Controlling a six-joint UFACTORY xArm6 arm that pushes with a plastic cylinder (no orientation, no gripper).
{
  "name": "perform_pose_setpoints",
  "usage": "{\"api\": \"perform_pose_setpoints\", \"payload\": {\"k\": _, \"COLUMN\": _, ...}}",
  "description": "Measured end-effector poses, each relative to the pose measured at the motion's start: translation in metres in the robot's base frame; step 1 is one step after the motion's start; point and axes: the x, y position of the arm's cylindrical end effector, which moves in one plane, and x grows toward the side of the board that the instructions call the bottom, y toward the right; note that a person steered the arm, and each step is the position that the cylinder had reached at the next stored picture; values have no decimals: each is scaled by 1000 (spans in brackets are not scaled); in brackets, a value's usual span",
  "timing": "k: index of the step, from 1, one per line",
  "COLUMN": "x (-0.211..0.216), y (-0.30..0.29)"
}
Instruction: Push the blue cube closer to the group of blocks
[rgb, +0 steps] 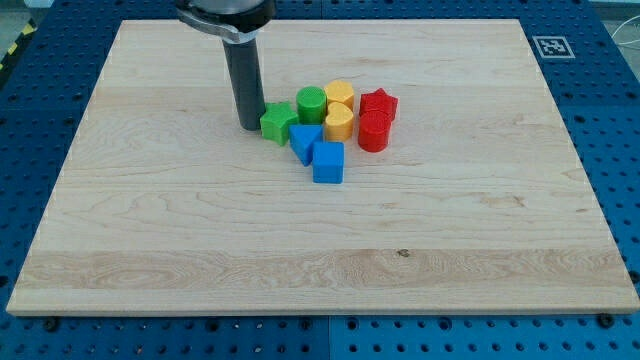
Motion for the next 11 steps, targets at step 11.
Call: {"api": "perform_pose_setpoints", "payload": {"k": 11, "x": 95, "y": 104}}
